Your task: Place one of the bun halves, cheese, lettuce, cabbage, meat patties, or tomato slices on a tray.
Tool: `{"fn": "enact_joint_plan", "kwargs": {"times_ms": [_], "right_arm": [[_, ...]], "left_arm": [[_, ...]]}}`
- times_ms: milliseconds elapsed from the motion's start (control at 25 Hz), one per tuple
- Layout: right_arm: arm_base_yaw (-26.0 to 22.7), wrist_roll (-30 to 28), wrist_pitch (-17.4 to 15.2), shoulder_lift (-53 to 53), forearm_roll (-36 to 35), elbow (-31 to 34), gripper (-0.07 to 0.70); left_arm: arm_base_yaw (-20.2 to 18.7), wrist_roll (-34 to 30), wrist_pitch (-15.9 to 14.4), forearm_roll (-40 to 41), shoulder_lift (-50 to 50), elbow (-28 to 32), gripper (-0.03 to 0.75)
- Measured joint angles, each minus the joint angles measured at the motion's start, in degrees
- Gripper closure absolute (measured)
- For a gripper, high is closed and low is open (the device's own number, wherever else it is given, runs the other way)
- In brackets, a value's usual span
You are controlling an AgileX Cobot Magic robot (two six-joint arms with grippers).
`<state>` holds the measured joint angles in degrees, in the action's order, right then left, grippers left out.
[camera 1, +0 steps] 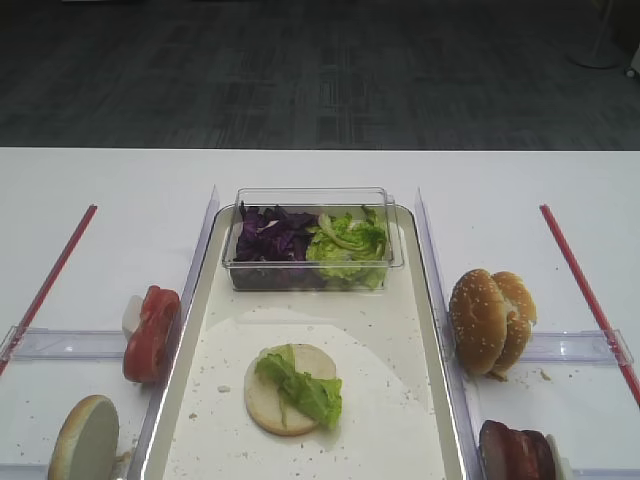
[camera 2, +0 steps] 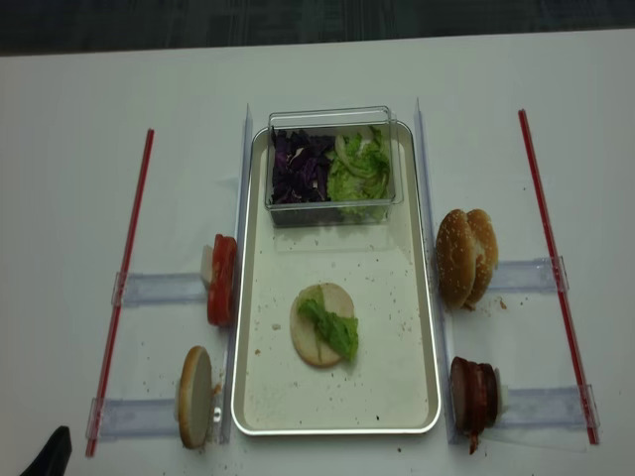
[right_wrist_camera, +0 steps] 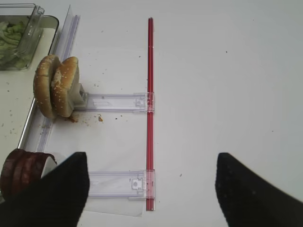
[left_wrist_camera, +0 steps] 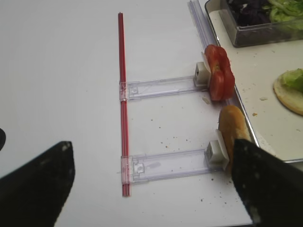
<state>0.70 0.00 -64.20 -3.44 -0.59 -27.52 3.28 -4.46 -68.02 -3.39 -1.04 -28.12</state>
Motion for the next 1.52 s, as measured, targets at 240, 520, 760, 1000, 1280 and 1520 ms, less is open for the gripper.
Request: {"fn": "enact_joint_plan", "kwargs": {"times_ms": [240,520,760,1000,1280,1520], "right_arm": [[0.0,0.0,0.0,0.0,0.0,0.0,0.060],[0.0,0.0,0.0,0.0,0.0,0.0,0.060],[0.0,0.0,0.0,0.0,0.0,0.0,0.060],[0.0,0.0,0.0,0.0,0.0,0.0,0.060],[0.0,0.0,0.0,0.0,0.0,0.0,0.060],[0.0,0.0,0.0,0.0,0.0,0.0,0.060]], "left_arm": [[0.0,0.0,0.0,0.0,0.0,0.0,0.098],[0.0,0.0,0.0,0.0,0.0,0.0,0.099],[0.0,0.0,0.0,0.0,0.0,0.0,0.099],[0.0,0.0,0.0,0.0,0.0,0.0,0.098],[0.0,0.0,0.0,0.0,0.0,0.0,0.099],[0.0,0.0,0.0,0.0,0.0,0.0,0.099]]}}
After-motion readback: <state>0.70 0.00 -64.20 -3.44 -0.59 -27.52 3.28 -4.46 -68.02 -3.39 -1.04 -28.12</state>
